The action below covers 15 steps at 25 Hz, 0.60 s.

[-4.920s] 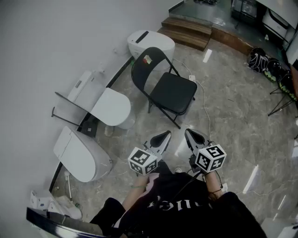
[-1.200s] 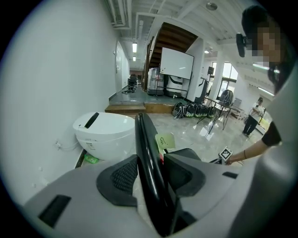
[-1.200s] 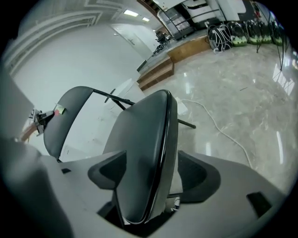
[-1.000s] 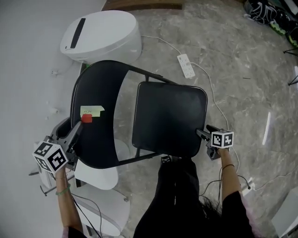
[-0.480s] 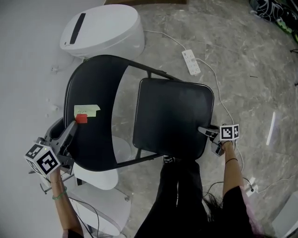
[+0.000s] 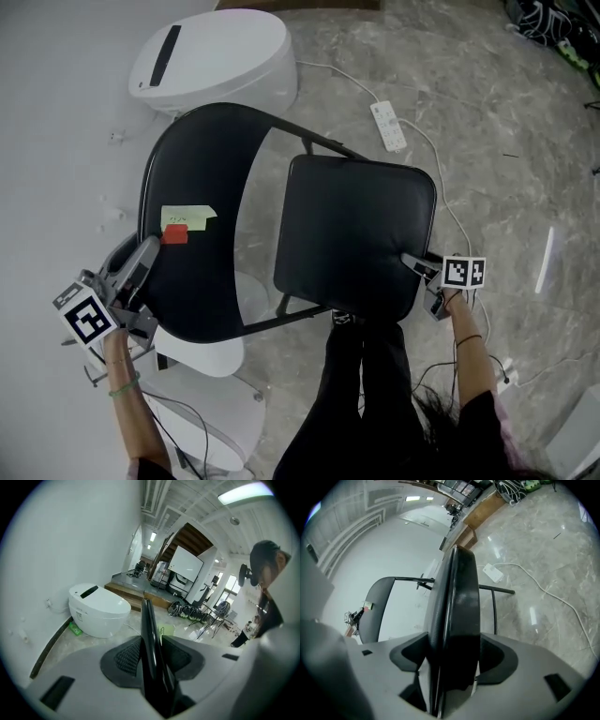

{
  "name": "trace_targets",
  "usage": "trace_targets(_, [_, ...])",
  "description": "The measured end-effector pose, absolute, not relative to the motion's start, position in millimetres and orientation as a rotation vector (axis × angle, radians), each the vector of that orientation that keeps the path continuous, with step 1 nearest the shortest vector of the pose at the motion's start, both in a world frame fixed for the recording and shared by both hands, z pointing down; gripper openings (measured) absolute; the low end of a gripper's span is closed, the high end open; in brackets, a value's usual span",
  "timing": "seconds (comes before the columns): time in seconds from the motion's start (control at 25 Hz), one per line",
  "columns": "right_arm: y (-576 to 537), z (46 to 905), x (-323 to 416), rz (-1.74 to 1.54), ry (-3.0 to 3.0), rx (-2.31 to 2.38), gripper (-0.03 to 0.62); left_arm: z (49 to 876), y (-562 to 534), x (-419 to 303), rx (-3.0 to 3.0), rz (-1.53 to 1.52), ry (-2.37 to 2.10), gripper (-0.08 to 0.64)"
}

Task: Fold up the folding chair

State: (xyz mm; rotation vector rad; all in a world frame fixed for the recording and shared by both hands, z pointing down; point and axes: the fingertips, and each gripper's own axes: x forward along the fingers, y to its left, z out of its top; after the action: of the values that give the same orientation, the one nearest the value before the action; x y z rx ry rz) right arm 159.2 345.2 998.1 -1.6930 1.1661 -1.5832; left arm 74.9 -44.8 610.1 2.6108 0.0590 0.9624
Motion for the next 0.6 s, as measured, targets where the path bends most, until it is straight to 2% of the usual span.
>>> trace_targets(0.16, [334.8, 950.3, 151.5, -1.561, 1.158, -1.672, 0.304, 579.7, -40.1, 76.6, 2.601, 0.950, 0.077, 0.135])
trace_targets(0.36, [313.5, 852.4, 138.7, -1.482, 1.213, -1.638, 0.273, 504.0, -12.4, 78.4, 2.656, 1.002, 0.155, 0.135])
trace_targets(0.6, [247.5, 784.8, 118.6, -1.366, 1.289, -1.605, 0.233, 479.7, -6.1, 69.5, 2.561, 0.880, 0.310, 0.135])
